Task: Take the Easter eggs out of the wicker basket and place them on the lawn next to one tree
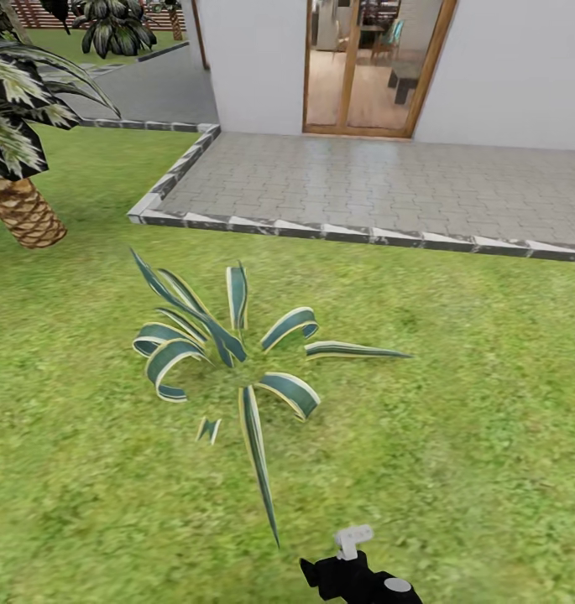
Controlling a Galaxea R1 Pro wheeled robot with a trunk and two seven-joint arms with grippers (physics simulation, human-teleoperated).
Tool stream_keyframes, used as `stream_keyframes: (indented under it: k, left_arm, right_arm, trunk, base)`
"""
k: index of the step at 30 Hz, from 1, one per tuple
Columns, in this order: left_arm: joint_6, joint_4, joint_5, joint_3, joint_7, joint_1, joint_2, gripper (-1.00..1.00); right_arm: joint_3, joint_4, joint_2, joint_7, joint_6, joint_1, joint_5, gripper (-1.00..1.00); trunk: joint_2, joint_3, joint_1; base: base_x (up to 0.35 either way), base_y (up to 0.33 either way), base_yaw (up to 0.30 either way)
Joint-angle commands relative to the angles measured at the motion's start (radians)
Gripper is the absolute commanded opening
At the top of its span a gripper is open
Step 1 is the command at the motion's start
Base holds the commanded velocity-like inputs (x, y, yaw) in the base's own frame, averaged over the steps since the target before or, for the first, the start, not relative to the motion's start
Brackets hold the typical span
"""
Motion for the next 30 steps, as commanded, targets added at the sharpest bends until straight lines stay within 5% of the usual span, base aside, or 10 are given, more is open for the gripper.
stream_keyframes:
  k: [1, 30]
  left_arm:
    - [-0.003, 0.001, 0.004, -0.002, 0.002, 0.000, 0.000, 1.00]
    - [-0.003, 0.001, 0.004, -0.002, 0.002, 0.000, 0.000, 1.00]
  right_arm:
    - [-0.001, -0.002, 0.000, 0.003, 0.006, 0.000, 0.000, 1.00]
    - [-0.001, -0.002, 0.000, 0.003, 0.006, 0.000, -0.001, 1.00]
  trunk:
    - [-0.001, -0.001, 0.000]
    - [-0.001, -0.001, 0.000]
  base:
    - [-0.002, 0.261, 0.000]
    - [-0.021, 0.207, 0.000]
